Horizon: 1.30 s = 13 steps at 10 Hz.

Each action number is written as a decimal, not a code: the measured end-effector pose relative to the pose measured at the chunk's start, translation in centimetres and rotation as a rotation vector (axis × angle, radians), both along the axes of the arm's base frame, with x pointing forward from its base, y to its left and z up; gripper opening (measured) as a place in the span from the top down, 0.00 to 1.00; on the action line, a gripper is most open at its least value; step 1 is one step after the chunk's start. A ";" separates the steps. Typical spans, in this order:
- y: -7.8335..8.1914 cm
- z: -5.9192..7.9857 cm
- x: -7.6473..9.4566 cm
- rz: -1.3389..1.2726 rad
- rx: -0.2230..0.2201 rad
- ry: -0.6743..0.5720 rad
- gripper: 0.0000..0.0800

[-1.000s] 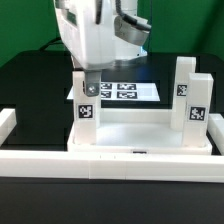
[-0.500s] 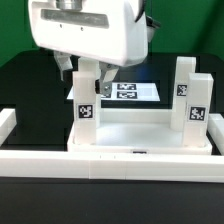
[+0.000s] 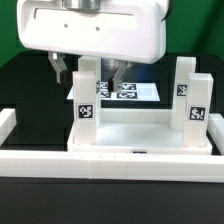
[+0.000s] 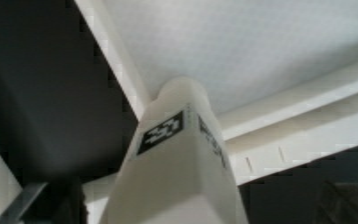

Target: Assemble desk

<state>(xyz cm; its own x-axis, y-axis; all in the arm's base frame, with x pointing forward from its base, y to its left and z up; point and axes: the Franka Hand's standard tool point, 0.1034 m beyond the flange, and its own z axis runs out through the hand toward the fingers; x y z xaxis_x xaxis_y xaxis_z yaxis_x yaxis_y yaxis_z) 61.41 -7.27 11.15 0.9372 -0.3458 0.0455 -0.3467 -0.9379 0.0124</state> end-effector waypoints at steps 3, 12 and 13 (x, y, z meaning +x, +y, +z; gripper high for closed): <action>0.0 0.0 0.0 0.208 -0.017 0.008 0.19; -0.6 0.0 0.0 0.347 -0.025 0.013 0.64; -0.6 0.0 0.0 0.309 -0.023 0.011 0.64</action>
Offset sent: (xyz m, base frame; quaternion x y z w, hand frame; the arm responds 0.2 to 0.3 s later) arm -0.0016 -0.0011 0.0043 -0.0041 -0.0166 -0.1886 0.9819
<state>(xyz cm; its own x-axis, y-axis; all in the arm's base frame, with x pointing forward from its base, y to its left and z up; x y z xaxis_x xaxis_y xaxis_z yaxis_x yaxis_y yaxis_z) 61.38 -7.85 11.14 0.9983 -0.0430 0.0389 -0.0445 -0.9983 0.0374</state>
